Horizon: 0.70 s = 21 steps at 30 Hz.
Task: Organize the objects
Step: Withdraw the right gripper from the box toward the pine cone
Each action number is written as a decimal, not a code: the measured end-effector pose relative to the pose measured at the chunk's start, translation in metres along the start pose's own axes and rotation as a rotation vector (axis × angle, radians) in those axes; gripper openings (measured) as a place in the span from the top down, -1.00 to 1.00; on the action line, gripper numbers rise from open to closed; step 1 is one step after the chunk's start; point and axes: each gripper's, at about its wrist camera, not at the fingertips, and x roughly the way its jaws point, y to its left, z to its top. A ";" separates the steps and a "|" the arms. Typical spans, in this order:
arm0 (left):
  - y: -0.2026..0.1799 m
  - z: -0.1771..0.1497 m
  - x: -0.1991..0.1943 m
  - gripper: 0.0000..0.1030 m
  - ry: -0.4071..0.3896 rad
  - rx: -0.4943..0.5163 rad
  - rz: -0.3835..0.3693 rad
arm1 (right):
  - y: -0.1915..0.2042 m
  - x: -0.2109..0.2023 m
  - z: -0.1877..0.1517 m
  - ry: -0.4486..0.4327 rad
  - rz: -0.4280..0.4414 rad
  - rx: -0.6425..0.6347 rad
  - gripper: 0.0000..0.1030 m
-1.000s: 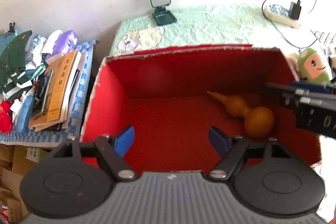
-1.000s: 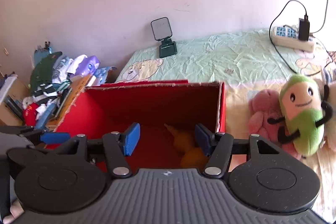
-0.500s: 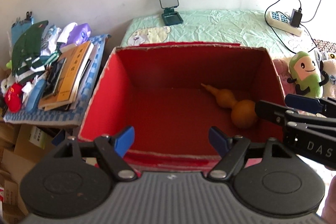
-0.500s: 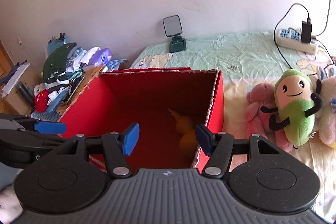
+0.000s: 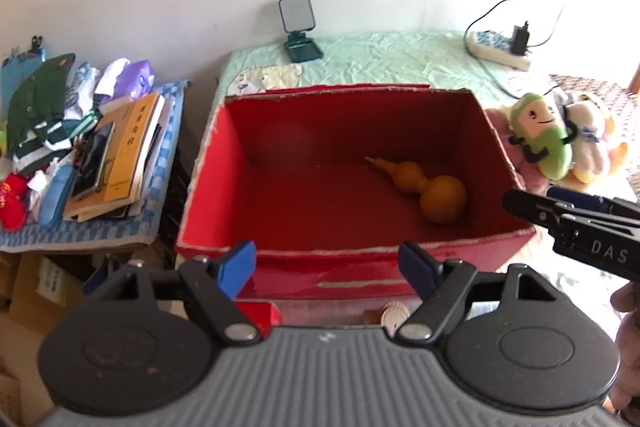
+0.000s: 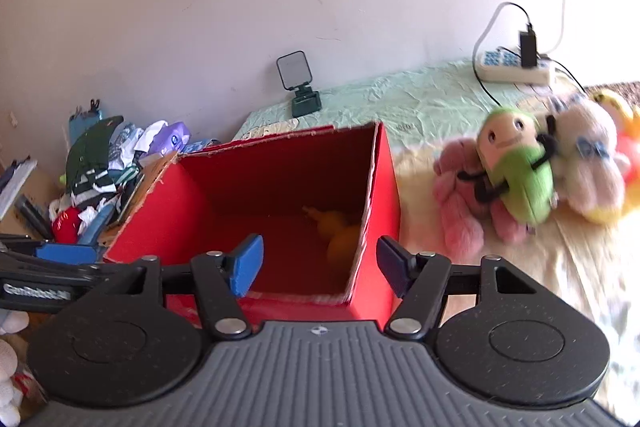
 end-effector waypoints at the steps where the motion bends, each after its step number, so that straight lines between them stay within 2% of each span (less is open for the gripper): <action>1: 0.009 -0.004 -0.005 -0.56 -0.003 0.000 -0.021 | 0.003 -0.003 -0.004 0.006 0.003 0.019 -0.27; 5: 0.049 -0.029 -0.024 -0.56 -0.008 0.001 -0.085 | 0.021 -0.012 -0.023 0.042 0.046 0.091 -0.18; 8: 0.081 -0.051 -0.034 -0.56 0.002 -0.003 -0.093 | 0.042 -0.015 -0.039 0.069 0.090 0.097 -0.07; 11: 0.107 -0.074 -0.039 -0.58 0.030 -0.008 -0.088 | 0.064 -0.013 -0.055 0.113 0.129 0.098 -0.06; 17: 0.146 -0.123 -0.042 -0.58 0.082 -0.032 -0.135 | 0.097 0.006 -0.081 0.278 0.259 0.138 -0.06; 21: 0.153 -0.156 -0.038 -0.58 0.099 -0.007 -0.180 | 0.112 0.023 -0.097 0.387 0.330 0.167 -0.06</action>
